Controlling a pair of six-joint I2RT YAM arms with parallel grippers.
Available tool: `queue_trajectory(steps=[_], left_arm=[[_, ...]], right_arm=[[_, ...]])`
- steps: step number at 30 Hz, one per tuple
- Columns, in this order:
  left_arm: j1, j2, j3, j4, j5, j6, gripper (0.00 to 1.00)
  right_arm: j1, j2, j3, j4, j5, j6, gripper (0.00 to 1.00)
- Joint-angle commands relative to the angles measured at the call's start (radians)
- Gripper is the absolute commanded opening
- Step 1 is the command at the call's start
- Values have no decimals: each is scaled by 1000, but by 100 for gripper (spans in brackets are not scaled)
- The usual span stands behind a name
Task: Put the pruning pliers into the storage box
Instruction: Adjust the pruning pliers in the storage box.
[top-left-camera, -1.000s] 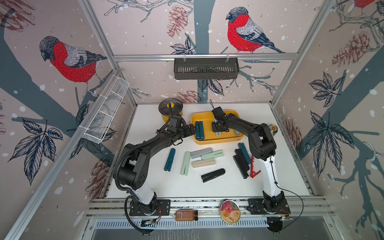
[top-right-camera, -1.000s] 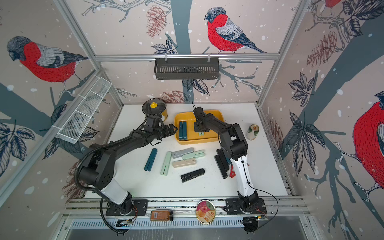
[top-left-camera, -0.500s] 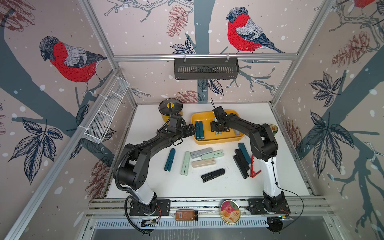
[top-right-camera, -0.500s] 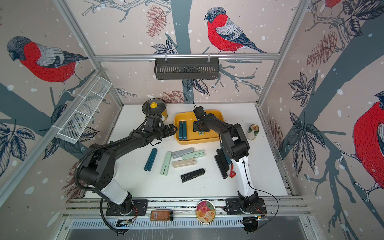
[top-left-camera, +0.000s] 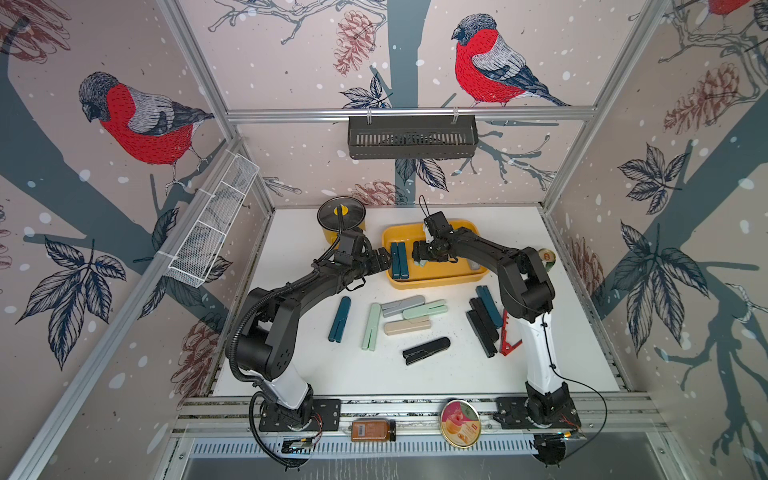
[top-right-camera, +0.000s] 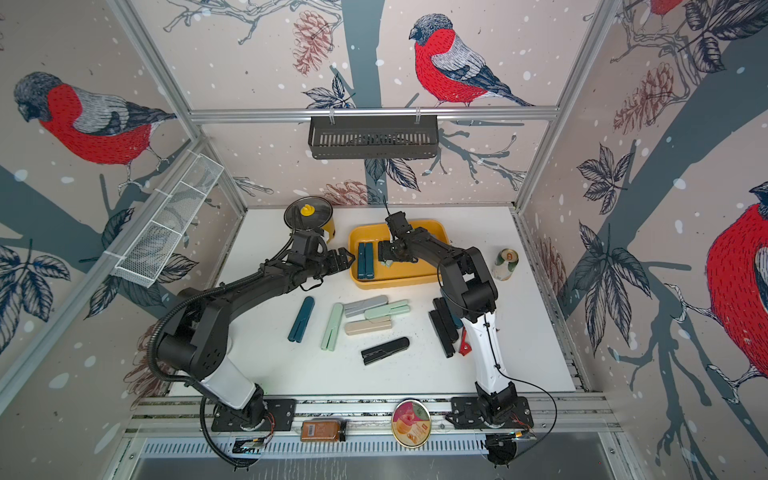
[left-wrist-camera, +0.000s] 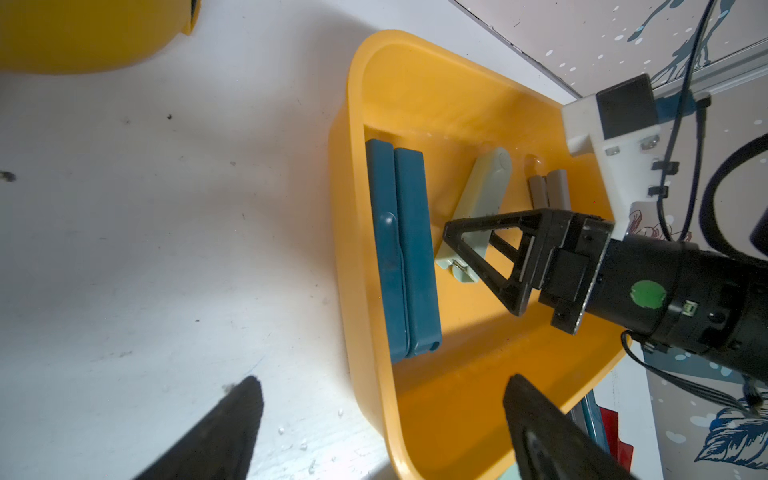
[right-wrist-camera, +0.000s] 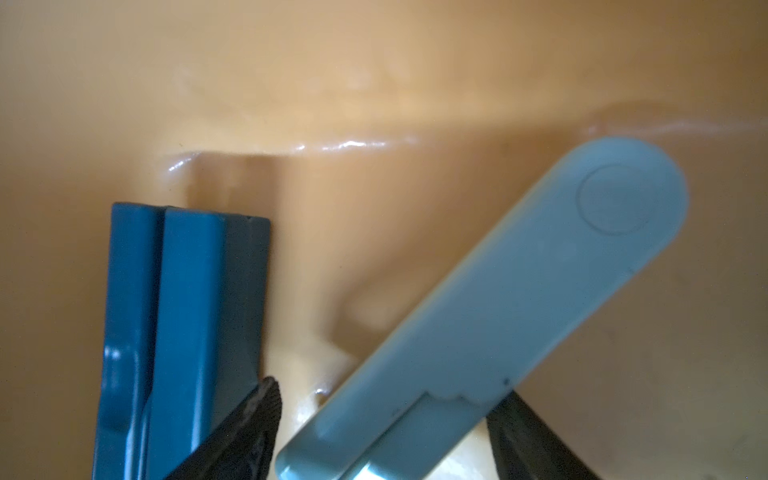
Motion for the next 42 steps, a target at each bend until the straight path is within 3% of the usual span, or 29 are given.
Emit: queue_trajectory(steps=[1,11,21,42], left_arm=[[2,-10,7,23,4,2,91],[2,0,17,19,5,4,91],[2,-4,23,10,-3,12,91],[2,-12,13,11,-5,17,91]], right_arm=[[-22,3,2,9,4,12,81],[-60,-1,-29,65,-35,60,97],[-33,56,29,101,-166,37,94],[1,39,1,127,-294,33,93]])
